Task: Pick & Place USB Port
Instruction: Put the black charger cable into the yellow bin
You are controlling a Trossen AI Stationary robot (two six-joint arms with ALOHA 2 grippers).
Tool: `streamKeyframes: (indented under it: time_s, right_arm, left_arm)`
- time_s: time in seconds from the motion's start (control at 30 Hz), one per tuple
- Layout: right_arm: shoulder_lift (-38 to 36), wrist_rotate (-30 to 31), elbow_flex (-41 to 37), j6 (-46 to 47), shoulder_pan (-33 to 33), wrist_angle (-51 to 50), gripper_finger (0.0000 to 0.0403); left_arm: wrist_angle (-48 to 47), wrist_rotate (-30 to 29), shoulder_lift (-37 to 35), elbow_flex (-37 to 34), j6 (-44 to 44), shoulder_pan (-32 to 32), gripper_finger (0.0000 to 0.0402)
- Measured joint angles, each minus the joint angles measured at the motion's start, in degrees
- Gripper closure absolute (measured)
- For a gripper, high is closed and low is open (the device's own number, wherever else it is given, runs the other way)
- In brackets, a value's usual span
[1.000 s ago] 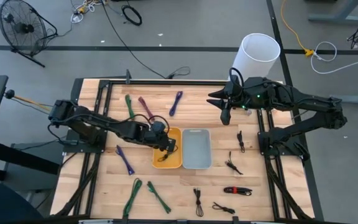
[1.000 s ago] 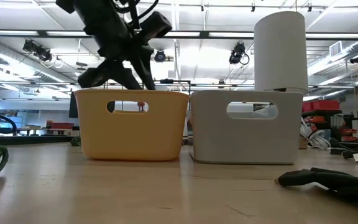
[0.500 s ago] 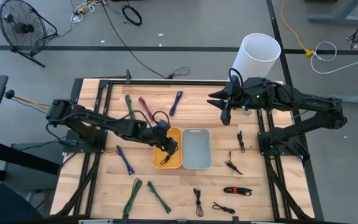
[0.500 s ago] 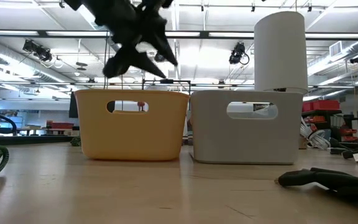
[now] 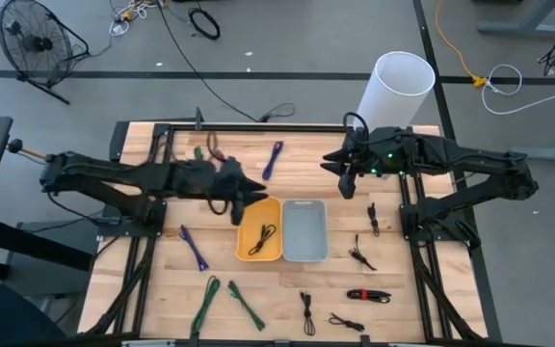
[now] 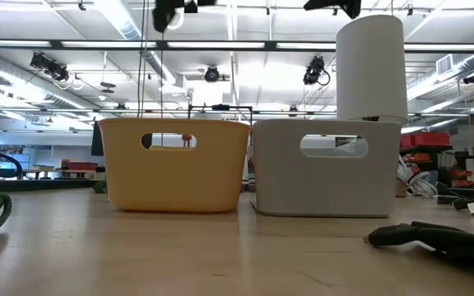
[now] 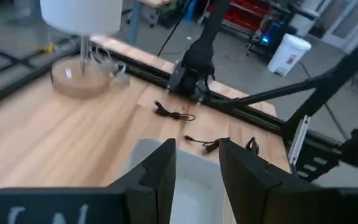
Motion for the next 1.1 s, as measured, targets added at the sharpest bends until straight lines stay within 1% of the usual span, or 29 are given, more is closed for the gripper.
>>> streamKeyframes:
  time_s: [0.1,0.27,0.4,0.5,0.63,0.77,0.97,1.1]
  right_arm:
    - [0.0,-0.56,-2.06,3.79,0.07,0.78,0.0293]
    - [0.0,-1.52,-7.02,14.1,0.43,-0.72,0.0293]
    - [-0.04,-3.56,-10.8,20.22,2.2,-1.93,0.0293]
    - [-0.02,-4.24,-13.07,26.64,3.68,-6.85,0.0293]
    - [0.12,-4.22,-14.84,37.37,5.5,-18.77,0.0293]
    - [0.2,-4.08,-16.83,47.19,7.07,-25.42,0.0293]
    - [0.24,-7.78,-24.62,58.22,8.67,-25.45,0.0293]
    - [0.24,-9.01,-30.15,60.86,8.99,-25.73,0.0284]
  left_arm:
    - [-1.48,0.04,-2.97,-0.04,3.66,0.0,0.0275]
    - [-4.91,0.08,-6.42,-0.04,4.6,0.11,0.0275]
    - [-6.44,0.09,-7.84,-0.08,4.96,0.11,0.0275]
    - [-6.09,0.32,-8.19,-0.06,4.96,0.31,0.0275]
    - [-6.07,0.45,-8.22,-0.06,5.01,0.31,0.0275]
    - [-6.09,0.47,-8.2,-0.06,5.07,0.31,0.0275]
    - [-6.08,0.5,-8.2,-0.06,5.11,0.31,0.0275]
    - [-6.06,1.48,-8.2,-0.06,5.13,0.31,0.0275]
